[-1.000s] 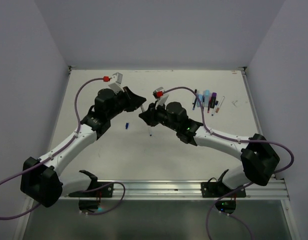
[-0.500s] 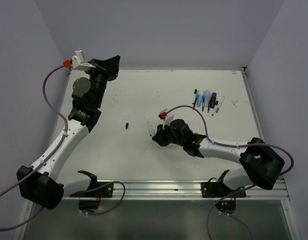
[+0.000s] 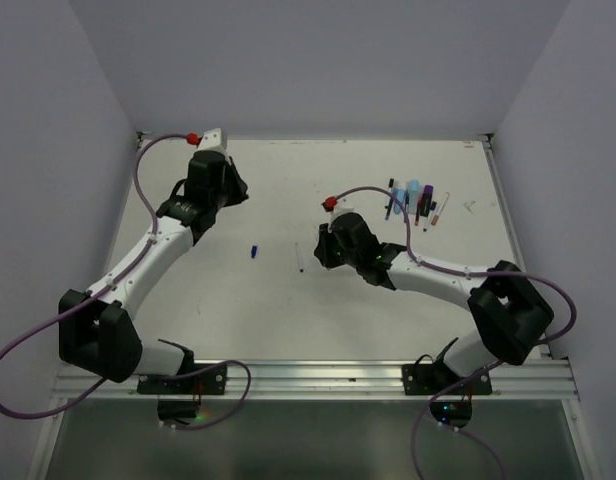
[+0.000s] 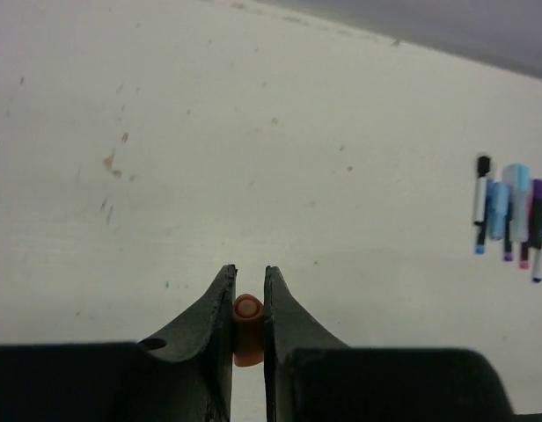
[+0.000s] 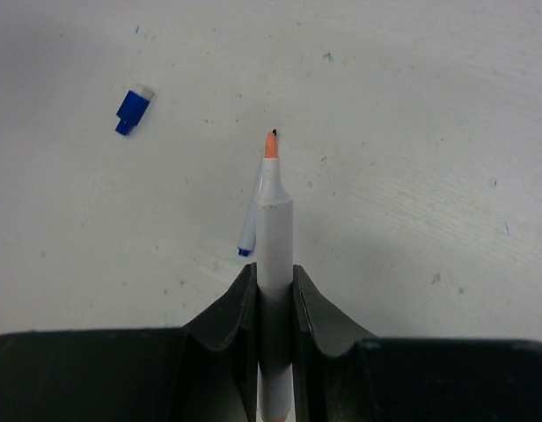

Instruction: Open the pen caps

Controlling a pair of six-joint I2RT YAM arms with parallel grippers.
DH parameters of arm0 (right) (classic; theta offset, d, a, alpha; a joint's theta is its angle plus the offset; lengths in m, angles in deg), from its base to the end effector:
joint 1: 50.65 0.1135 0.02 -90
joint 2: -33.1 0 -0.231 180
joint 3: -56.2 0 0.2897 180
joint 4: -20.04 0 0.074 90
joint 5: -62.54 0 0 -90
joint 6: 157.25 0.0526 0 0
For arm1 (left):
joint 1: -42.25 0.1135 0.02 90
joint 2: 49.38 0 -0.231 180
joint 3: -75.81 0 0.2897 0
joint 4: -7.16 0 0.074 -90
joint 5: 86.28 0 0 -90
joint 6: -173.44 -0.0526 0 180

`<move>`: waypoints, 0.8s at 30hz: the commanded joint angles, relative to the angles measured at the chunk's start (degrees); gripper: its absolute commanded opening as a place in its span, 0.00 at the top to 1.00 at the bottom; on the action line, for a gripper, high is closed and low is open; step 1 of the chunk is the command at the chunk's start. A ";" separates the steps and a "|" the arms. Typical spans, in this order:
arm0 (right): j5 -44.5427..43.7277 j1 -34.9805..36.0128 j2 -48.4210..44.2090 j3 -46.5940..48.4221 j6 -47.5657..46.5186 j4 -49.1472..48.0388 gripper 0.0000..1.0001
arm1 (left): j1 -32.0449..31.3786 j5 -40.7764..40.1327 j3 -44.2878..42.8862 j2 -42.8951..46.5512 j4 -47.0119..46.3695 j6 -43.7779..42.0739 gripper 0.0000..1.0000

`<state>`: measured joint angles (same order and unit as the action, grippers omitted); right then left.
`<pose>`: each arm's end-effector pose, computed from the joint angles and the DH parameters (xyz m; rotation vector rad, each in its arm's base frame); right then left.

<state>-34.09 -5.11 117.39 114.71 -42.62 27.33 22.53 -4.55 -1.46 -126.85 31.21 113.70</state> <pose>0.2591 0.2553 0.1485 -0.3315 2.1772 0.5816 0.3551 -0.1192 0.2862 -0.2784 1.9944 -0.4174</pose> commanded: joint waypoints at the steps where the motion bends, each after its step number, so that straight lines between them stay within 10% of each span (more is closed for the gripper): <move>1: -1.63 -0.19 5.35 6.07 1.31 4.49 1.00 | 1.71 -1.22 1.77 -2.59 11.10 -6.08 0.97; 24: -1.63 -0.27 24.78 17.59 4.82 6.78 0.84 | 3.29 7.12 3.44 -23.60 13.04 -8.29 0.83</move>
<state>-34.42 -5.30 140.84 130.52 -39.06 34.13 25.37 -0.95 2.58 -149.67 45.44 106.34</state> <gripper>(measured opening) 0.175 0.172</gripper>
